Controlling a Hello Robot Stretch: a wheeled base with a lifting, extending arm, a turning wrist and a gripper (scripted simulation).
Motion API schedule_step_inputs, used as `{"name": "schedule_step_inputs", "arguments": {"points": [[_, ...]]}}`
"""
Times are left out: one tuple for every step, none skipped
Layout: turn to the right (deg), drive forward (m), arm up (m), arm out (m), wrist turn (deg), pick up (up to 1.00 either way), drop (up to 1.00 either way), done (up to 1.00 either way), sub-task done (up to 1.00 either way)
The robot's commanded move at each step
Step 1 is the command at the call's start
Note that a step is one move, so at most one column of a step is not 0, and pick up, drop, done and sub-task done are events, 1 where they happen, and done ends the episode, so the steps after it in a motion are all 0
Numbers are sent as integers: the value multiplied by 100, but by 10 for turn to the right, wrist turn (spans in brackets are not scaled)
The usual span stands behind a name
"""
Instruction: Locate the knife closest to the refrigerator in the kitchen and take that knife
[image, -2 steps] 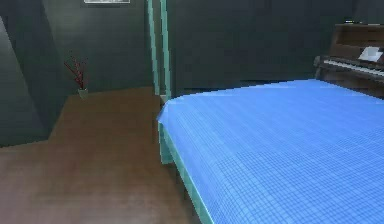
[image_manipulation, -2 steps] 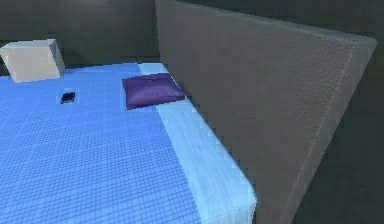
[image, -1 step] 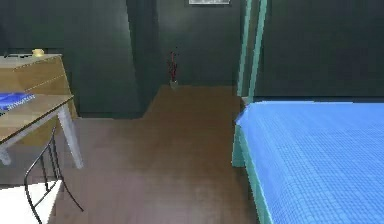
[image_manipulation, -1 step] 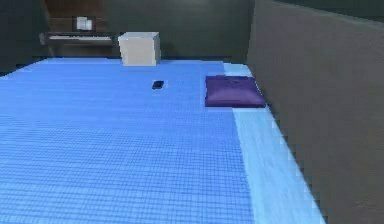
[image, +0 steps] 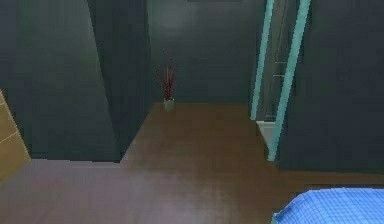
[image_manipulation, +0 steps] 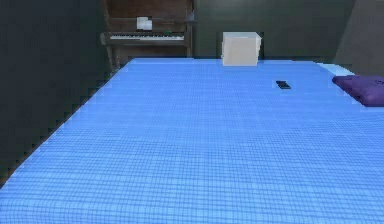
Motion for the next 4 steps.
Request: {"name": "schedule_step_inputs", "arguments": {"points": [[0, 75, 0, 0, 0, 0, 0, 0, 0], [240, 0, 0, 0, 0, 0, 0, 0, 0], [0, 100, 0, 0, 0, 0, 0, 0, 0], [60, 0, 0, 0, 0, 0, 0, 0, 0]]}}
